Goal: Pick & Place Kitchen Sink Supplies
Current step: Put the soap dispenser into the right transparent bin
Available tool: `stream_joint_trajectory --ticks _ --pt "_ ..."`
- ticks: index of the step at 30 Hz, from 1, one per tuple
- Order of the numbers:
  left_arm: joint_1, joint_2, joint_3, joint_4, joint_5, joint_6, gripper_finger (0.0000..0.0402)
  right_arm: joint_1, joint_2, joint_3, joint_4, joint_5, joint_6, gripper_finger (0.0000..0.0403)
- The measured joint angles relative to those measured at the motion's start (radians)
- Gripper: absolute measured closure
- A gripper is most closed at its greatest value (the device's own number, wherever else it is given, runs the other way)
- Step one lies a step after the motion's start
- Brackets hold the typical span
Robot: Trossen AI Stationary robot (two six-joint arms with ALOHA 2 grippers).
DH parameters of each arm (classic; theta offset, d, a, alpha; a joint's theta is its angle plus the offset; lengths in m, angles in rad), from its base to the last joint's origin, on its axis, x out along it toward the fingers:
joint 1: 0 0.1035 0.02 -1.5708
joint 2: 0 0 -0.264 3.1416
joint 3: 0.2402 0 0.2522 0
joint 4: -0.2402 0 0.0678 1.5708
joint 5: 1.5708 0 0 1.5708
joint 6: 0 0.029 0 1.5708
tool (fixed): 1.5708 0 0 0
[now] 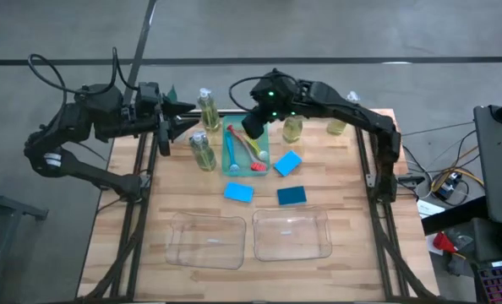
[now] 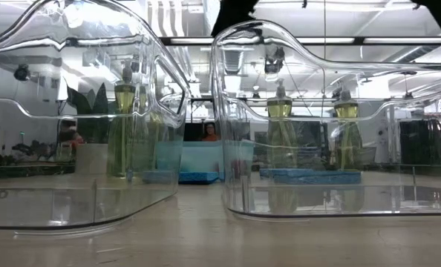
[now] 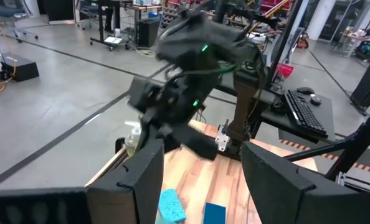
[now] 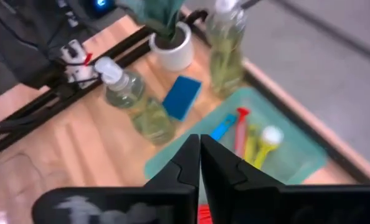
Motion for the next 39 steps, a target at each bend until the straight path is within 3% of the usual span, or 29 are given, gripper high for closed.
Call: stream_joint_trajectory --ticks 6,9,17,29,39 --pt "0.0 0.01 0.0 0.028 -0.01 0.001 0.0195 0.071 -0.076 -0.006 -0.011 0.238 -0.097 0.0394" --pt "0.0 0.017 0.0 0.046 -0.01 0.001 0.0195 0.107 -0.095 -0.022 -0.01 0.306 -0.124 0.0394" --pt "0.0 0.028 0.0 0.06 -0.01 0.045 0.0195 0.163 -0.185 -0.184 0.055 0.308 -0.093 0.0394" --pt "0.0 0.035 0.0 0.083 -0.037 0.05 0.0195 0.186 -0.48 -0.65 0.629 0.273 -0.079 0.0394" --pt "0.0 0.046 0.0 0.08 -0.038 0.049 0.0195 0.175 -0.67 -0.995 0.672 0.288 0.077 0.0394"
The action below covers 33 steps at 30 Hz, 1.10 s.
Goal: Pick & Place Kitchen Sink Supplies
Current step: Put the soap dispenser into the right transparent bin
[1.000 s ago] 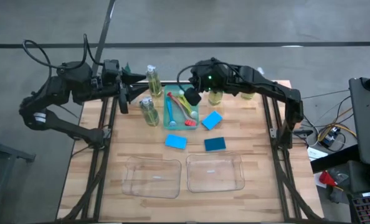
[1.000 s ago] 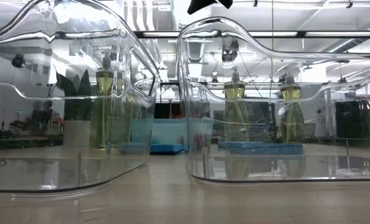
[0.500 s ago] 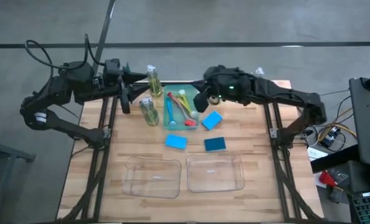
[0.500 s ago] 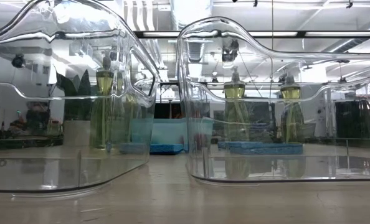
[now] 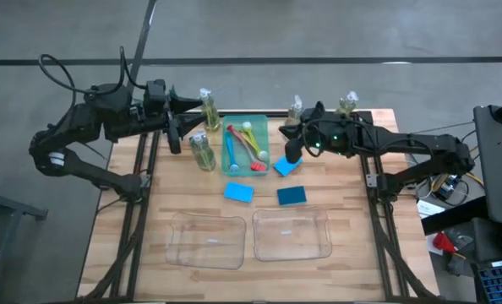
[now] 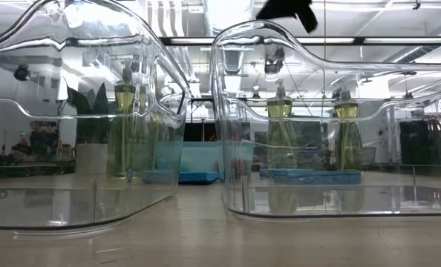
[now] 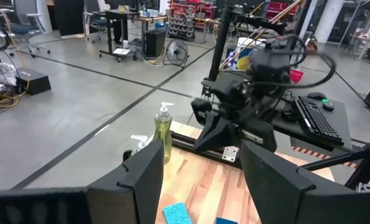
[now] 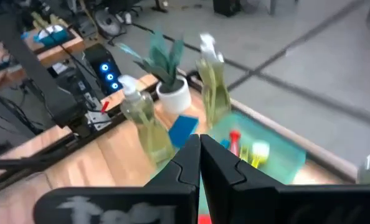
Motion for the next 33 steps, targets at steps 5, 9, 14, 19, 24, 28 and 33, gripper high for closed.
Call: stream_joint_trajectory --ticks 5,9,14,19,24,28,33 --pt "0.0 0.0 0.0 0.0 0.0 0.0 0.0195 -0.005 -0.091 -0.124 -0.003 -0.035 0.119 0.0394" --pt "0.0 0.0 0.0 -0.003 0.0 -0.001 0.0195 -0.003 -0.145 -0.207 -0.005 -0.134 0.128 0.0394" --pt "0.0 0.008 0.0 -0.003 0.0 -0.013 0.0195 -0.005 -0.171 -0.29 -0.009 -0.167 0.173 0.0392" --pt "0.0 0.021 0.0 -0.003 0.0 -0.018 0.0195 -0.003 -0.143 -0.335 -0.008 -0.215 0.177 0.0353" --pt "0.0 0.027 0.0 -0.003 0.0 -0.031 0.0195 -0.004 -0.114 -0.346 -0.009 -0.178 0.209 0.0279" --pt "0.0 0.026 0.0 -0.003 0.0 -0.039 0.0195 -0.004 -0.116 -0.346 -0.009 -0.062 0.24 0.0217" --pt "0.0 0.026 0.0 -0.003 0.0 -0.045 0.0195 -0.004 -0.125 -0.347 -0.032 0.148 0.239 0.0173"
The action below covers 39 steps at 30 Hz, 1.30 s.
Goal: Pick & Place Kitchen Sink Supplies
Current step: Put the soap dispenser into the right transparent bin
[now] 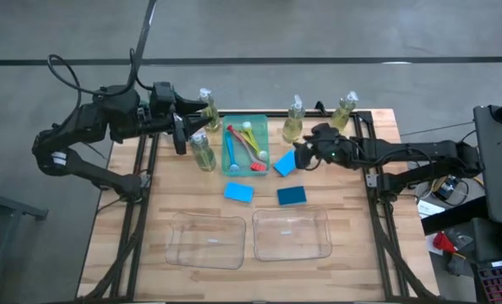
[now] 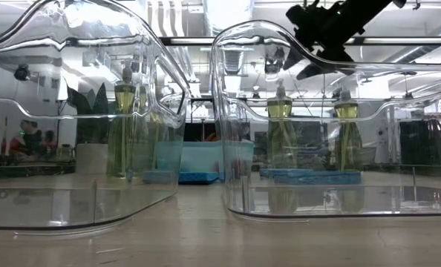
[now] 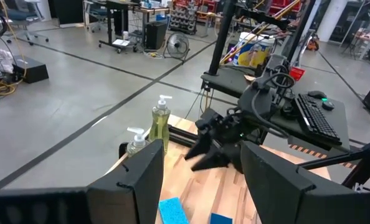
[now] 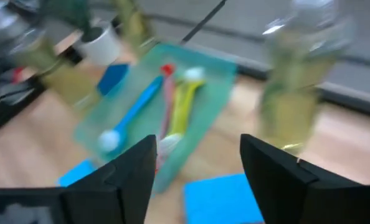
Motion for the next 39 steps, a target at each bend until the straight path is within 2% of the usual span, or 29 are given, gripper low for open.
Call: stream_joint_trajectory --ticks 3,13,19,23,29,33,39 --pt "0.0 -0.001 0.0 0.0 0.0 0.0 0.0195 -0.017 -0.002 -0.002 0.002 0.106 0.0 0.0159" --pt "0.0 -0.006 0.0 -0.007 0.039 -0.007 0.0195 -0.088 -0.053 -0.025 -0.025 0.167 0.07 0.0142" --pt "0.0 -0.006 0.0 -0.007 0.042 -0.007 0.0195 -0.092 -0.153 -0.056 -0.22 0.22 0.27 0.0139" --pt "0.0 -0.006 0.0 -0.006 0.029 0.002 0.0195 -0.092 -0.215 -0.117 -0.326 0.268 0.35 0.0122" --pt "0.0 -0.006 0.0 -0.006 0.004 -0.003 0.0195 -0.11 -0.276 -0.206 -0.302 0.389 0.348 0.0097" --pt "0.0 -0.006 0.0 -0.006 0.004 -0.002 0.0195 -0.116 -0.275 -0.253 -0.298 0.505 0.312 0.009" --pt "0.0 -0.005 0.0 -0.006 0.001 -0.001 0.0195 -0.151 -0.271 -0.29 -0.274 0.53 0.299 0.0089"
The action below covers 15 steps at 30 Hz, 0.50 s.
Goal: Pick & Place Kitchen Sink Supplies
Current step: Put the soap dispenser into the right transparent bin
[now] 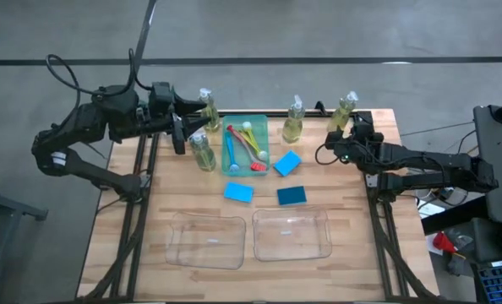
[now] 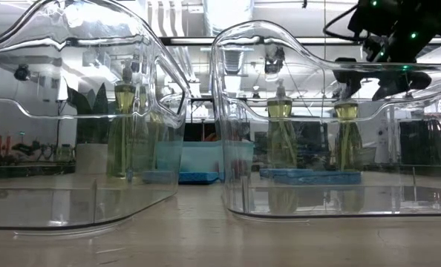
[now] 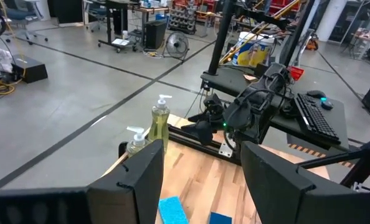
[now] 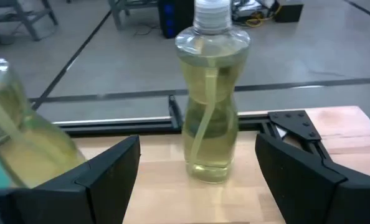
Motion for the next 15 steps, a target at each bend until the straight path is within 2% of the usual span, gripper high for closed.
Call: stream_joint_trajectory --ticks 7,12,15 --pt "0.0 0.0 0.0 0.0 -0.052 0.018 0.0195 -0.075 0.0 -0.065 0.113 -0.002 -0.011 0.0097" --pt "0.0 0.0 0.0 0.0 -0.052 0.018 0.0195 -0.13 0.008 -0.103 0.286 -0.009 -0.166 0.0097" --pt "0.0 0.0 0.0 0.0 -0.052 0.019 0.0195 -0.176 0.019 -0.106 0.331 -0.012 -0.206 0.01"
